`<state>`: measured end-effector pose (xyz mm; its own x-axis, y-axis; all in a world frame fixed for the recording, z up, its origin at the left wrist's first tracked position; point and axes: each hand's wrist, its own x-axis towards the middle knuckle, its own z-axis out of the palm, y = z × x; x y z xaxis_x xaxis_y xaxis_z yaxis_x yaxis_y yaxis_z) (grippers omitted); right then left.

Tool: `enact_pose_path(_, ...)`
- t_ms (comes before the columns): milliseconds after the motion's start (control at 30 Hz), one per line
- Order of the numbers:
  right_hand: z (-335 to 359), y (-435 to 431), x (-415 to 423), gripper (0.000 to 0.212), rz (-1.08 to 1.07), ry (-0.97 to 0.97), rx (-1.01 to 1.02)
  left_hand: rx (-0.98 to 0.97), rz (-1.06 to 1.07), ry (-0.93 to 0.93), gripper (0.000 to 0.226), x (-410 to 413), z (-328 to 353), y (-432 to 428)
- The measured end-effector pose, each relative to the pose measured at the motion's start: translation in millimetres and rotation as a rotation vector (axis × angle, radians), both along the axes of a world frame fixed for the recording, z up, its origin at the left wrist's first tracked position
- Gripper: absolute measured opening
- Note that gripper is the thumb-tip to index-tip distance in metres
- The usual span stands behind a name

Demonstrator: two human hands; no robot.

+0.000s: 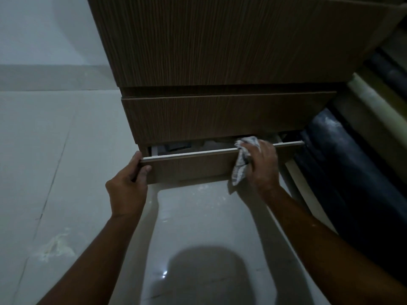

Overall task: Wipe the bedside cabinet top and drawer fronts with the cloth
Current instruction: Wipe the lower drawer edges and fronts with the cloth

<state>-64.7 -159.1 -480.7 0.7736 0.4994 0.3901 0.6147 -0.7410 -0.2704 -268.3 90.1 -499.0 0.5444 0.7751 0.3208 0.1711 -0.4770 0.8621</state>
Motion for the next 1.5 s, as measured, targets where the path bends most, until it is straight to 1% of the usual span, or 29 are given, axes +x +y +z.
enact_pose_path(100, 9.1, -37.0, 25.6, 0.046, -0.091, 0.071, 0.017, -0.024, 0.007, -0.016, 0.042, -1.4, 5.8, -2.3)
enact_pose_path(233, 18.3, -67.8, 49.7, 0.046, -0.128, 0.059, 0.005, -0.055, 0.015, -0.068, 0.034, -3.5, 12.6, 2.2)
enact_pose_path(267, 20.8, -66.8, 49.4, 0.044, -0.114, 0.044, 0.041, -0.049, 0.020, -0.068, 0.032, -4.6, 13.5, 3.8)
enact_pose_path(300, 21.3, -64.3, 49.1, 0.040, -0.140, 0.023, 0.116, -0.038, 0.027, -0.060, 0.030, -5.2, 14.2, 5.0)
enact_pose_path(367, 23.2, -56.8, 48.0, 0.032, -0.283, -0.017, 0.342, -0.017, 0.042, -0.037, 0.026, -6.2, 15.4, 6.7)
enact_pose_path(400, 24.5, -52.9, 45.9, 0.033, -0.360, -0.062, 0.455, -0.016, 0.046, -0.029, 0.024, -6.5, 15.3, 7.6)
enact_pose_path(467, 21.9, -47.2, 38.1, 0.039, -0.369, -0.143, 0.653, -0.021, 0.052, -0.016, 0.021, -5.2, 15.5, 8.0)
enact_pose_path(533, 18.4, -37.2, 24.5, 0.043, -0.327, -0.170, 0.713, -0.019, 0.065, -0.005, 0.020, -2.8, 15.7, 8.5)
enact_pose_path(633, 18.0, -12.3, -8.4, 0.046, -0.191, -0.163, 0.742, -0.032, 0.080, -0.003, 0.020, 2.1, 16.2, 11.4)
enact_pose_path(733, 9.0, 9.2, -36.1, 0.047, -0.069, -0.059, 0.719, -0.054, 0.089, 0.010, 0.021, 10.8, 18.4, 17.4)
enact_pose_path(833, -4.3, 24.5, -55.9, 0.047, -0.037, 0.059, 0.691, -0.096, 0.117, 0.054, 0.026, 18.4, 21.2, 25.2)
enact_pose_path(933, -11.4, 40.1, -72.4, 0.048, -0.005, 0.121, 0.687, -0.123, 0.120, 0.120, 0.040, 18.9, 19.6, 30.2)
enact_pose_path(1000, -13.9, 53.5, -78.2, 0.049, -0.005, 0.147, 0.715, -0.118, 0.078, 0.115, 0.053, 15.1, 13.5, 31.7)
enact_pose_path(1067, -16.6, 69.2, -83.8, 0.049, -0.007, 0.159, 0.746, -0.055, -0.008, 0.103, 0.068, 11.1, 6.0, 29.8)
enact_pose_path(1133, -20.9, 85.7, -90.7, 0.051, 0.016, 0.146, 0.745, 0.072, -0.094, 0.133, 0.080, 8.2, -1.9, 25.2)
enact_pose_path(1200, -28.0, 101.3, -96.7, 0.051, 0.055, 0.130, 0.711, 0.156, -0.162, 0.179, 0.092, 7.5, -7.9, 20.2)
enact_pose_path(1267, -41.1, 115.3, -101.0, 0.051, 0.109, 0.131, 0.642, 0.195, -0.211, 0.239, 0.102, 8.7, -14.9, 18.2)
enact_pose_path(1300, -48.4, 121.8, -103.3, 0.053, 0.138, 0.136, 0.576, 0.196, -0.234, 0.257, 0.103, 9.9, -17.0, 18.4)
enact_pose_path(1333, -55.9, 127.8, -105.6, 0.055, 0.171, 0.136, 0.491, 0.181, -0.255, 0.265, 0.098, 11.2, -18.7, 19.5)
enact_pose_path(1433, -71.5, 149.3, -108.3, 0.069, 0.251, 0.030, 0.232, 0.084, -0.242, 0.236, 0.061, 19.2, -18.8, 25.2)
enact_pose_path(1467, -73.9, 157.9, -107.1, 0.077, 0.260, -0.040, 0.151, 0.088, -0.240, 0.232, 0.059, 21.7, -20.3, 28.1)
enact_pose_path(1500, -78.5, 166.7, -104.7, 0.085, 0.261, -0.128, 0.079, 0.099, -0.269, 0.239, 0.068, 23.5, -22.8, 29.8)
